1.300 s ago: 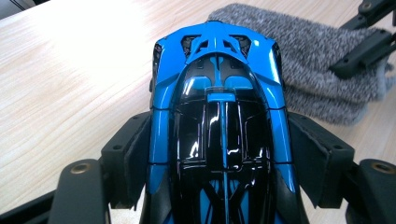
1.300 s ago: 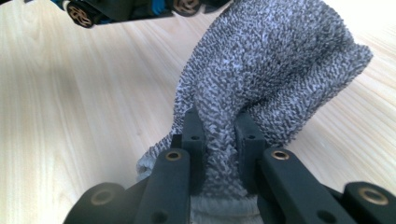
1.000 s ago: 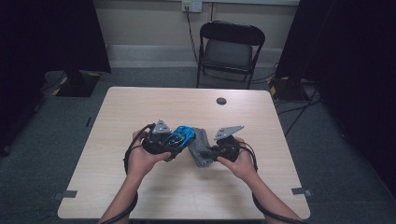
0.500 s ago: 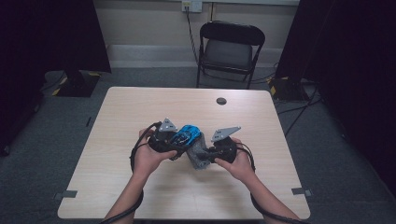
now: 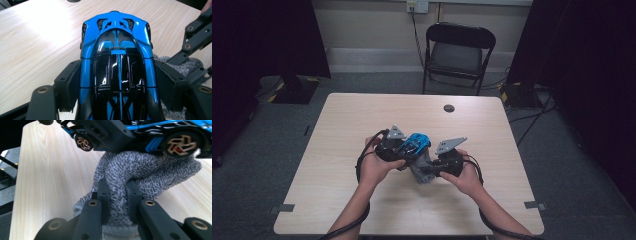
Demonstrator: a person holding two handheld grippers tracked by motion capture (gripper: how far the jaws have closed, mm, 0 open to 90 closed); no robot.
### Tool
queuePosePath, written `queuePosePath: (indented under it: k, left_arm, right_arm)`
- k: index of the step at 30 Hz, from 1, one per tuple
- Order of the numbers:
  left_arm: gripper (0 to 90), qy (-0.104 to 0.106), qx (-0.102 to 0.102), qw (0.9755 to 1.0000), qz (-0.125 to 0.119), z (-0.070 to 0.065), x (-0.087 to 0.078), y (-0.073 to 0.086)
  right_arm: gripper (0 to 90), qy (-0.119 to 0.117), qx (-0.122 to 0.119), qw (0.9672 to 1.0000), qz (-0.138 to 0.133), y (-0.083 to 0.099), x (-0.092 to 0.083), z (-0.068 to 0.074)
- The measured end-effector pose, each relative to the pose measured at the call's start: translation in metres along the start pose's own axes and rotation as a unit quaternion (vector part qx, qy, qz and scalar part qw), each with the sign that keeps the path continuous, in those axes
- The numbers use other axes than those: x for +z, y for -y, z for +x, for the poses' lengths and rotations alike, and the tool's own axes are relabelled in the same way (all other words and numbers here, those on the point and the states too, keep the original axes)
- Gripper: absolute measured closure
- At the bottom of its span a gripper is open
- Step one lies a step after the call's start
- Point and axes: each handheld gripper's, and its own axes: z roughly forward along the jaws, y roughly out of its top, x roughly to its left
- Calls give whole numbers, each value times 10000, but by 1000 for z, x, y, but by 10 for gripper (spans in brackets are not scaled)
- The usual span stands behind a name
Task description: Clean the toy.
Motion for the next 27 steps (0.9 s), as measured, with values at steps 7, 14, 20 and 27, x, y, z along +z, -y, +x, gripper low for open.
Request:
queuePosePath:
  k: [7,14,20,27]
  left_arm:
    - [282,32,-67,10000,3,-2,6,-2]
    - [282,62,-60,10000,20,-3,7,-5]
    - [282,87,-87,9999,-4,-5,10,-8]
    - [282,57,-56,10000,-26,-6,12,-11]
  right_arm:
    - [782,-38,-34,10000,-8,2,3,4]
    - [781,-76,-49,10000,-35,4,5,7]
    - [782,-111,-82,9999,-64,5,7,9]
    - [782,-239,-221,9995,-24,5,14,21]
